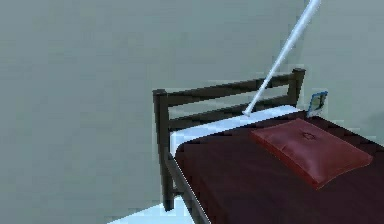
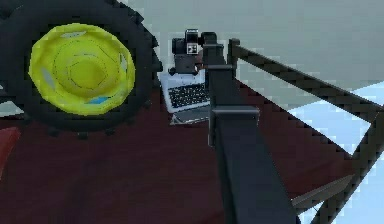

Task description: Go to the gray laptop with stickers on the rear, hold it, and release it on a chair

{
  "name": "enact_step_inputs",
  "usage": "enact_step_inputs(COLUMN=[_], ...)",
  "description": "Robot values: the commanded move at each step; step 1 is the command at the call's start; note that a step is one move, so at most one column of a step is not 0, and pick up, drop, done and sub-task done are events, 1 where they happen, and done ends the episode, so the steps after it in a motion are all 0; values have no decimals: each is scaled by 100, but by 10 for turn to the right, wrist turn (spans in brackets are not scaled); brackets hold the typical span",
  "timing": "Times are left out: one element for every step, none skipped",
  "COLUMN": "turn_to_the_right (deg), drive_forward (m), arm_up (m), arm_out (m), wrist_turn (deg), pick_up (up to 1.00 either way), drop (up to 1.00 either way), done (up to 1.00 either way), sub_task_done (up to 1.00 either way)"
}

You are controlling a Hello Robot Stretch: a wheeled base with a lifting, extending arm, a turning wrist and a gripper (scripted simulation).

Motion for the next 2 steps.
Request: enact_step_inputs(turn_to_the_right=[0,0], drive_forward=[0,0], arm_up=[0,-22], arm_out=[0,0], wrist_turn=[30,0], pick_up=[0,0], drop=[0,0], done=[0,0], sub_task_done=[0,0])
